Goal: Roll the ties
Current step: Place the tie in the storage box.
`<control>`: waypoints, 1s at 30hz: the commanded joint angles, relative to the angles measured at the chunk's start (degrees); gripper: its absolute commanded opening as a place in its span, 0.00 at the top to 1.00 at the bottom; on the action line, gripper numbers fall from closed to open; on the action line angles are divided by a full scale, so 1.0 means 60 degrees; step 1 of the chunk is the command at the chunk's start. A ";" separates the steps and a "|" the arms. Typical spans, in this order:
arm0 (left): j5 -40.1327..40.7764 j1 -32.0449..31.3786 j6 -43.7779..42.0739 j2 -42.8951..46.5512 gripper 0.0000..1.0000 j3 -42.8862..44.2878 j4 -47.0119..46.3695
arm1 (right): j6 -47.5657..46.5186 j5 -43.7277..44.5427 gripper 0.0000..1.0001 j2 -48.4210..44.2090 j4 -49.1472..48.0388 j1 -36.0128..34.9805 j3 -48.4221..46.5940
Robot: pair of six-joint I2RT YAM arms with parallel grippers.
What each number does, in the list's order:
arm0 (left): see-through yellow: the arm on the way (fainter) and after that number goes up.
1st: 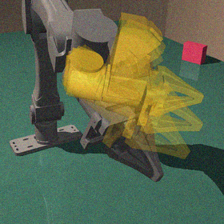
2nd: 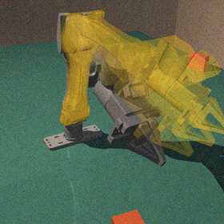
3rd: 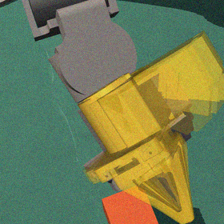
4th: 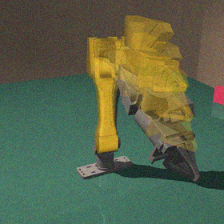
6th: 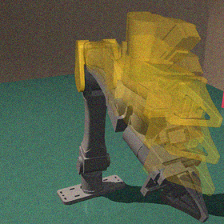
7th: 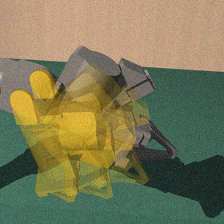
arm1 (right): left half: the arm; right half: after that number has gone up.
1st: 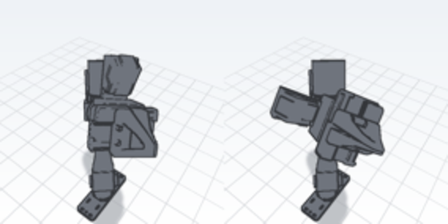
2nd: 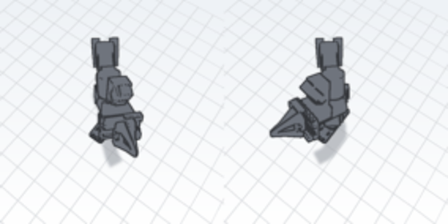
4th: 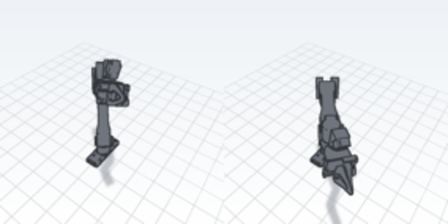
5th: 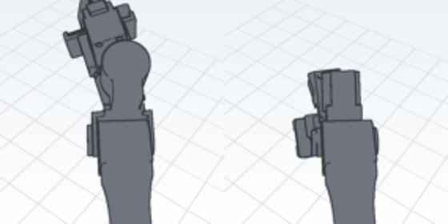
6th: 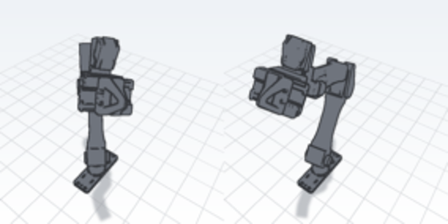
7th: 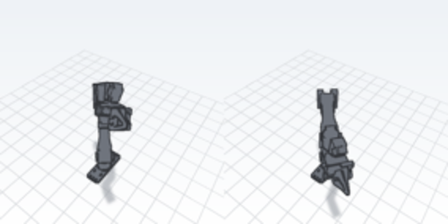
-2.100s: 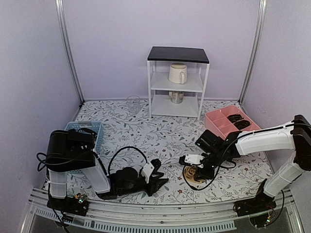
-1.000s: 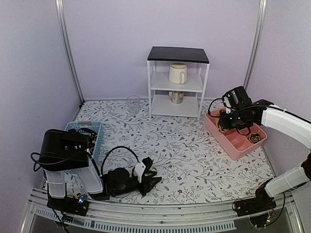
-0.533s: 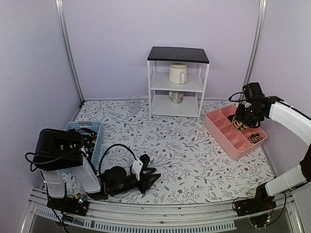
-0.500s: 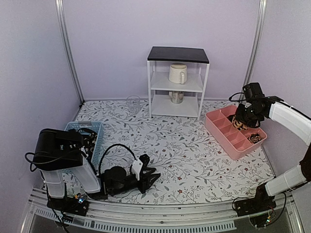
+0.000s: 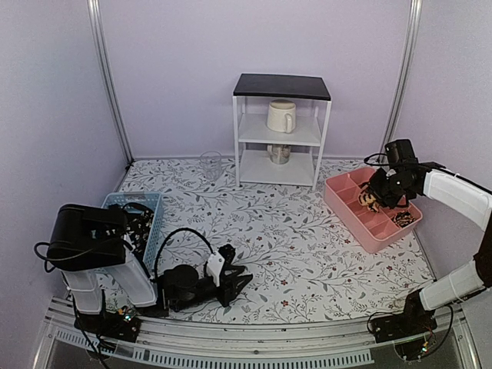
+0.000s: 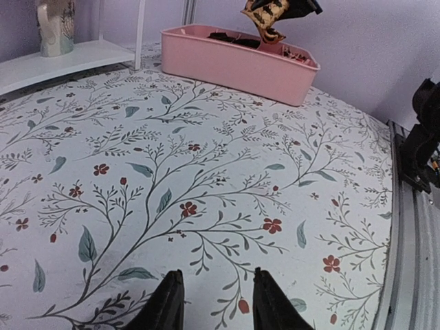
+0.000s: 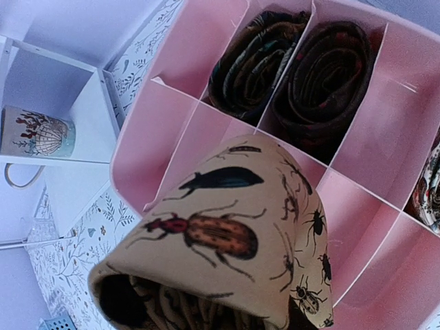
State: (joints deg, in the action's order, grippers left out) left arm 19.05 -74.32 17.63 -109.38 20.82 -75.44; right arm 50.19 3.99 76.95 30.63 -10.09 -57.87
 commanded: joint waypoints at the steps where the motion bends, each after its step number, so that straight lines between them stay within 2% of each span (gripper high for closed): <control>1: 0.0237 -0.0165 -0.0016 0.0197 0.66 -0.0004 0.0226 | 0.0729 -0.0172 0.73 -0.0159 -0.0884 0.0088 0.0443; 7: 0.0280 -0.0231 -0.0030 0.0154 0.66 0.0102 0.0409 | 0.1298 -0.0462 0.73 -0.0293 -0.2026 0.0415 0.1395; 13: 0.0312 -0.0254 -0.0064 0.0144 0.66 0.0149 0.0488 | 0.1453 -0.0219 0.75 -0.0298 -0.2139 0.0539 0.1802; 16: 0.0325 -0.0253 -0.0067 0.0101 0.66 0.0185 0.0499 | 0.1537 -0.0129 0.77 -0.0286 -0.1918 0.0628 0.1896; 30: 0.0356 -0.0268 -0.0150 -0.0007 0.65 0.0209 0.0415 | 0.1794 0.0365 0.77 -0.0416 -0.0340 0.0627 0.1606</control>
State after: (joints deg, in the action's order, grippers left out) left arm 20.34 -75.13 17.52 -109.36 21.41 -72.55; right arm 59.44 3.42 76.64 23.94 -6.66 -46.98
